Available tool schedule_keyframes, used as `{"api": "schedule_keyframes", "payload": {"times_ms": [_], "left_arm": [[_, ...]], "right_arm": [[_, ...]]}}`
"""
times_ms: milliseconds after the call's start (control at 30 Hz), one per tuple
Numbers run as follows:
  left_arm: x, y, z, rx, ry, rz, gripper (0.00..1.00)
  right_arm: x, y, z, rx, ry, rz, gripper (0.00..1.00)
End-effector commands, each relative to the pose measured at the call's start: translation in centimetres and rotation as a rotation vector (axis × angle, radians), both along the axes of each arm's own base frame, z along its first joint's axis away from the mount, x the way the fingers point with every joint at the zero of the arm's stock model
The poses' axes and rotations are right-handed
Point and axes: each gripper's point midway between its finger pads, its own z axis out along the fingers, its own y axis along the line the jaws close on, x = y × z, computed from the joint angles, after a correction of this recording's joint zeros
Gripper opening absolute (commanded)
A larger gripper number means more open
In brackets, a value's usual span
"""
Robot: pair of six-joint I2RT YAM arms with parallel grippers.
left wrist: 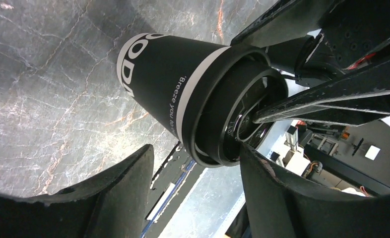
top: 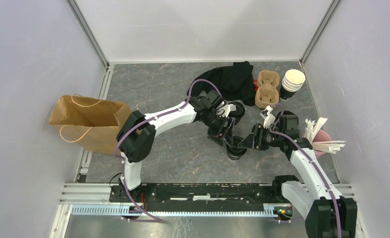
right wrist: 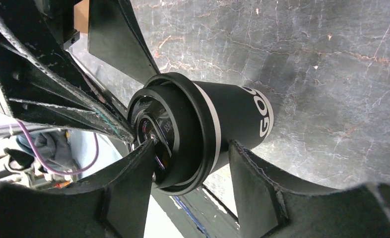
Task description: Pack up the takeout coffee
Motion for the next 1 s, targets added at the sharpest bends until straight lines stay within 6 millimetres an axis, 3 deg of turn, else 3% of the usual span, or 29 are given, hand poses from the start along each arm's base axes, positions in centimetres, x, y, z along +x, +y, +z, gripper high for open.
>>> {"api": "schedule_keyframes", "payload": {"times_ms": [0,100,200,367,500,600,700,967], "left_arm": [[1.9,-1.4,1.3,-0.032,-0.101,0.002,0.69],[3.8,-1.9,2.2,-0.024,-0.169,0.086,0.69],[5.4,-1.8,4.0,-0.034,-0.234,0.17,0.77],[6.4,0.2,5.2,0.01,-0.214,0.306,0.83],[6.5,2.0,5.8,0.011,-0.125,0.426,0.8],[6.2,3.1,6.2,-0.017,-0.02,0.513,0.72],[4.9,2.2,7.3,-0.121,0.121,0.534,0.67],[3.4,0.7,6.2,-0.197,0.27,0.579,0.66]], "right_arm": [[0.9,0.0,0.3,0.036,-0.004,-0.113,0.6],[1.3,-0.2,0.2,0.08,0.006,-0.225,0.59],[2.0,-0.2,0.2,0.144,0.001,-0.334,0.59],[3.0,-0.7,0.2,0.179,-0.009,-0.458,0.59],[3.6,-1.0,0.0,0.164,-0.011,-0.495,0.6],[4.1,-1.1,0.2,0.162,-0.022,-0.507,0.6],[4.3,-1.1,0.5,0.155,-0.032,-0.501,0.6],[4.2,-0.8,1.6,0.176,-0.055,-0.494,0.61]]}}
